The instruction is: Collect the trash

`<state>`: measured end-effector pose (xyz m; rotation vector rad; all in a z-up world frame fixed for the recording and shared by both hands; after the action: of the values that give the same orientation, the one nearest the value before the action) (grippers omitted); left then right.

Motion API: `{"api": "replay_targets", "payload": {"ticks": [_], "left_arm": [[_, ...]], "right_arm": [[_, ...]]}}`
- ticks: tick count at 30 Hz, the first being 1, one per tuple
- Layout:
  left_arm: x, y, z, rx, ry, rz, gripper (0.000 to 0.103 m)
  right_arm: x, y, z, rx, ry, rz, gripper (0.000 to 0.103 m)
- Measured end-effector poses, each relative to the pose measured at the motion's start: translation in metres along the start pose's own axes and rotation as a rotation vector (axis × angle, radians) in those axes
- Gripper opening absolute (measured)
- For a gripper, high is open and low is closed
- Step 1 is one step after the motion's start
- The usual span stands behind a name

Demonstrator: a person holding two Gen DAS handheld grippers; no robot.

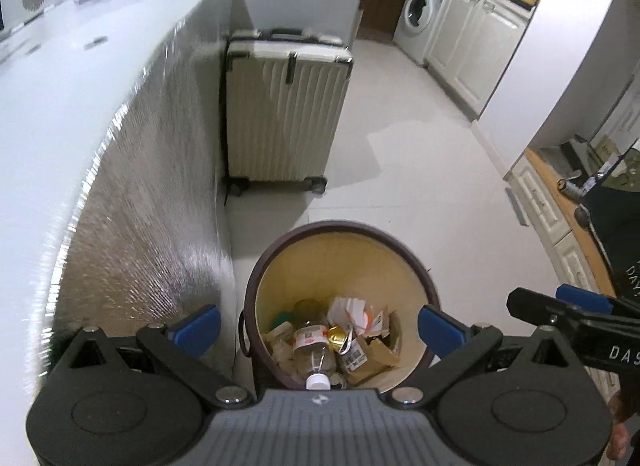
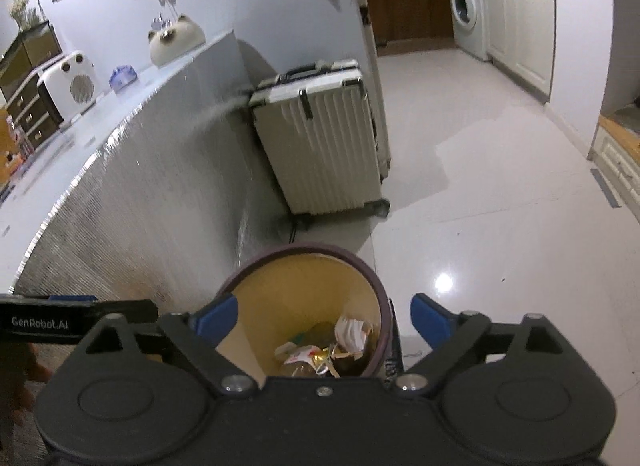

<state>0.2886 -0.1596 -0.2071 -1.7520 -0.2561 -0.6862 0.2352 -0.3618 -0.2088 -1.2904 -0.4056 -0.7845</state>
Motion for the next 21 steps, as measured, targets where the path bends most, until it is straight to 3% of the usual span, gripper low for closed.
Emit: {"api": "replay_targets", "payload": {"ticks": [5,12,21], "left_arm": [[0.006,-0.033,-0.008,-0.024,0.022,-0.073,0.103],[0.010,-0.090,-0.015,0.007,0.062,-0.193,0.103],[-0.006,-0.142,-0.007,0.077,0.051,-0.269,0.103]], "right_arm": [[0.006,-0.030,0.003,-0.018,0.002,-0.059,0.102],[0.011,-0.075,0.013,-0.029,-0.022,-0.132,0.103],[0.007,-0.130,0.035,0.018,-0.060,-0.197,0.103]]}}
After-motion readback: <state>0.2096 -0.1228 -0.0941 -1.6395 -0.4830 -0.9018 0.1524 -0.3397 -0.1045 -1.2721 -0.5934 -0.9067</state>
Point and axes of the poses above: each gripper's, at about its wrist camera, not at the fingertips, and y roughly the way its jaws point, z to its left, x to its top, the point moved 8 cm from there along y, roughly the way its jaws point
